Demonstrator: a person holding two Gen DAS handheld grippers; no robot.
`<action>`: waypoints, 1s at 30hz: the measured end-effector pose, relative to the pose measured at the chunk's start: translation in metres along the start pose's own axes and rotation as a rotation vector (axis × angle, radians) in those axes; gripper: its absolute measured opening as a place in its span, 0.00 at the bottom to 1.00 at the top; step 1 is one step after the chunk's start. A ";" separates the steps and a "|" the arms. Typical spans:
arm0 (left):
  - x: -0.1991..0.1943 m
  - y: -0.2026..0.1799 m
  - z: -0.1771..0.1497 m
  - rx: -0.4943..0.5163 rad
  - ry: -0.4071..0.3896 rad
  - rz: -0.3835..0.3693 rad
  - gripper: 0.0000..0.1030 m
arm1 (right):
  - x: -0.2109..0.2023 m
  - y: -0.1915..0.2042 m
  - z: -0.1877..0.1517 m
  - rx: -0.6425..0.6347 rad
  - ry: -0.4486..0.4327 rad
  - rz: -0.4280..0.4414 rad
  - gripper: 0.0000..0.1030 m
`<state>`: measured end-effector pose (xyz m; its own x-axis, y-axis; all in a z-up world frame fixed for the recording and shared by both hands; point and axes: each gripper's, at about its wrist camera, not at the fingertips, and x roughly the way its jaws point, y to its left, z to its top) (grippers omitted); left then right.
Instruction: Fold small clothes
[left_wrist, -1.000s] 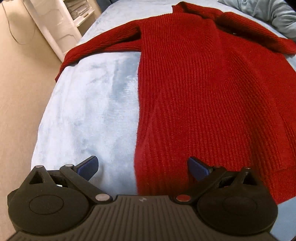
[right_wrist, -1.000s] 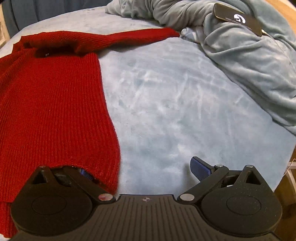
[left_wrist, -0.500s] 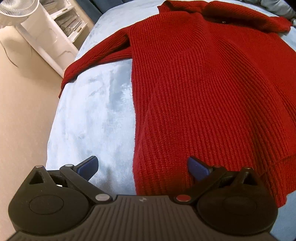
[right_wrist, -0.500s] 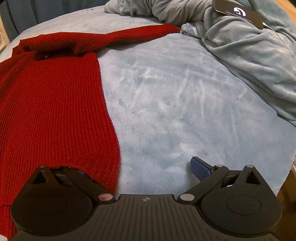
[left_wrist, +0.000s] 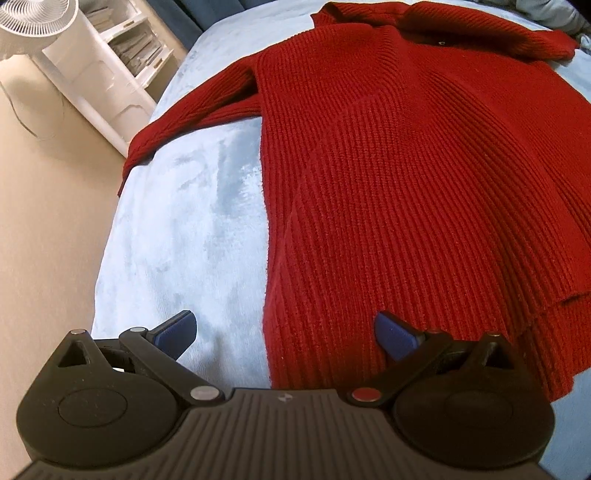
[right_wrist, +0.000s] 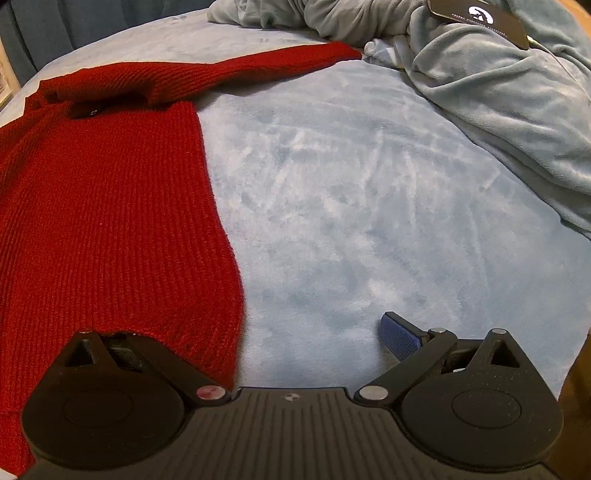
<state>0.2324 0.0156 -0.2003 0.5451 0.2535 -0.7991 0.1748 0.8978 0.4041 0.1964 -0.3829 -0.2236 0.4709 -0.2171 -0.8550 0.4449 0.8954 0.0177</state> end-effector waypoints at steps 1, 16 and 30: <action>0.000 -0.001 0.002 0.001 0.006 0.007 1.00 | 0.000 0.000 0.000 -0.001 0.000 0.003 0.98; 0.003 -0.006 0.012 -0.073 0.099 0.007 1.00 | -0.001 0.001 0.003 -0.005 -0.039 -0.022 0.97; 0.003 -0.021 0.021 -0.152 0.261 -0.193 1.00 | -0.010 -0.019 0.014 0.111 -0.138 -0.034 0.97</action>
<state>0.2473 -0.0099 -0.2023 0.2827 0.1401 -0.9489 0.1197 0.9764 0.1798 0.1942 -0.4030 -0.2079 0.5507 -0.3049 -0.7770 0.5402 0.8399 0.0532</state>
